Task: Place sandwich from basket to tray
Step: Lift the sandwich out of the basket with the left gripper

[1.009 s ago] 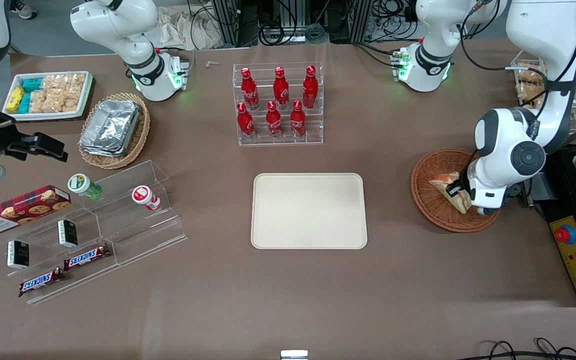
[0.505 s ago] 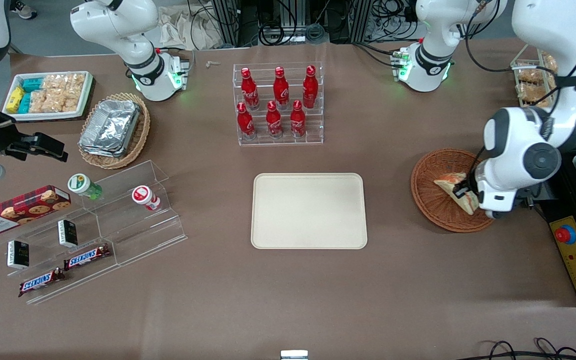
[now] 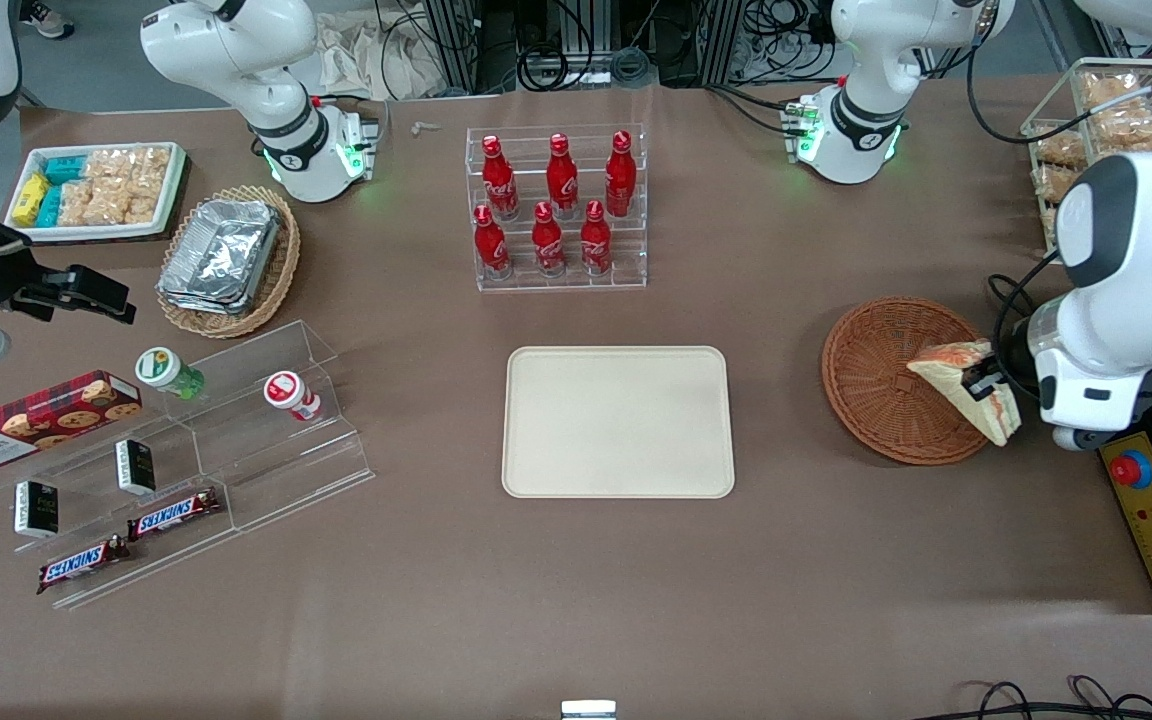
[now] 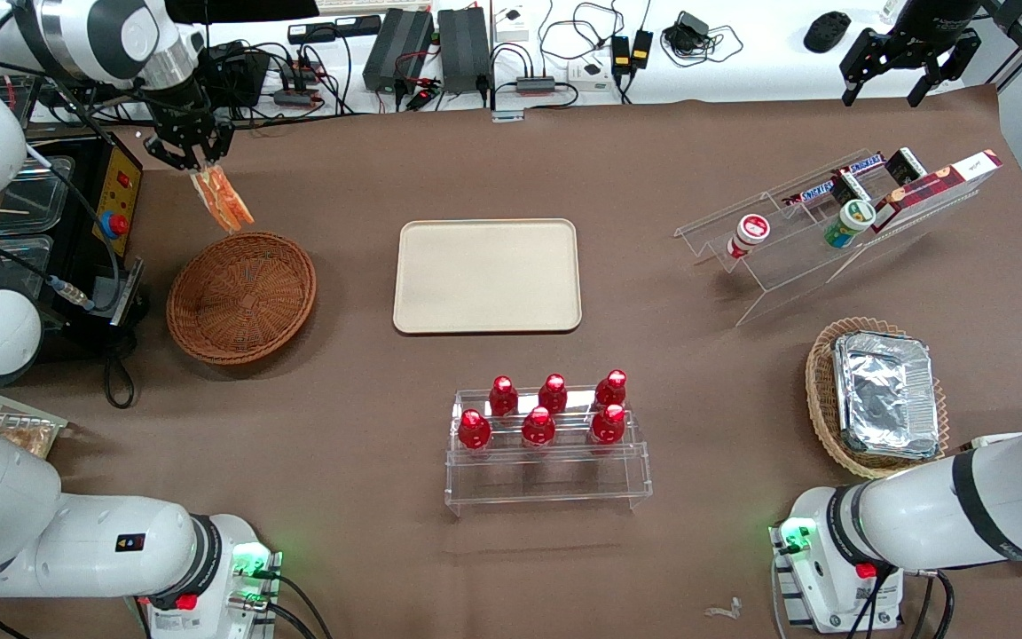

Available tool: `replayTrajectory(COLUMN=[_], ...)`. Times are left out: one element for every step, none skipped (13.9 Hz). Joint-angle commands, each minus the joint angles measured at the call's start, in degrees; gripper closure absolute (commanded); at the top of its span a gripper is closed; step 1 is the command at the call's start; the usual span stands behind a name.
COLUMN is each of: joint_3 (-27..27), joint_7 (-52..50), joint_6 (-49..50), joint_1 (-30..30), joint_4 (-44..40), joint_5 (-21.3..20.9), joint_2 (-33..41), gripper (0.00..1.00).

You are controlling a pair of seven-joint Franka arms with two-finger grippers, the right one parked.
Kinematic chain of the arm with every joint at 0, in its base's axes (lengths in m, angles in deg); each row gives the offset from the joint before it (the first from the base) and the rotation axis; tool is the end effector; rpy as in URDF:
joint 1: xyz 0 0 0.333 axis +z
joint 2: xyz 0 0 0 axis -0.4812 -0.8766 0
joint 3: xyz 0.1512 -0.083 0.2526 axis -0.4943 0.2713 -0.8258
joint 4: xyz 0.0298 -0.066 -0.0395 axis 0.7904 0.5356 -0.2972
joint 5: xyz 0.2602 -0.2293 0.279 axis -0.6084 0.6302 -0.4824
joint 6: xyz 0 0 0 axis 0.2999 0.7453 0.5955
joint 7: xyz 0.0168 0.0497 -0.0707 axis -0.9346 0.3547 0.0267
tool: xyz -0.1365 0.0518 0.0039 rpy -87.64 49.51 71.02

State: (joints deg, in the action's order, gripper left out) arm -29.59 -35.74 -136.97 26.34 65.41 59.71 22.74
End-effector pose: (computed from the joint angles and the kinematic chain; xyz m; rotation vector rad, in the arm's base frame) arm 0.6494 -0.0449 0.4137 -2.9062 -0.8992 0.1814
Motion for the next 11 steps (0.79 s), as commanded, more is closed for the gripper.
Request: replayTrajectory(joint_3=[1.04,1.74,3.4,5.42,6.92,8.32,10.25,12.01,13.07,14.13,15.27], joint_7=[1.23,1.94,1.94,1.94,1.94,2.2,3.25,3.96,3.88,3.53,3.26], joint_6=[4.09,6.46,7.7,8.15,8.59,8.59,8.59,8.51,8.33,8.16,7.89], joint_1=[-1.0,-1.09,-1.18,-1.27,-1.27,-1.27,-1.27,-1.27,-1.27,-1.36,-1.36], joint_4=[-5.62,-7.47,-9.57,-11.42,-12.22,-12.75,-13.02,-13.11,-13.2,-13.37,-13.37], joint_5=[-0.65,-0.21,-0.56,-0.74,-0.74,-0.56,-0.65,-0.65,-0.13,0.14,0.14], joint_2=[-1.95,-3.25,-4.57,-5.89,-6.86,-7.39,-8.01,-8.19,-8.88,-9.67,-10.64], gripper=[1.0,1.0,1.0,1.0,1.0,1.0,1.0,1.0,1.0,1.0,1.0])
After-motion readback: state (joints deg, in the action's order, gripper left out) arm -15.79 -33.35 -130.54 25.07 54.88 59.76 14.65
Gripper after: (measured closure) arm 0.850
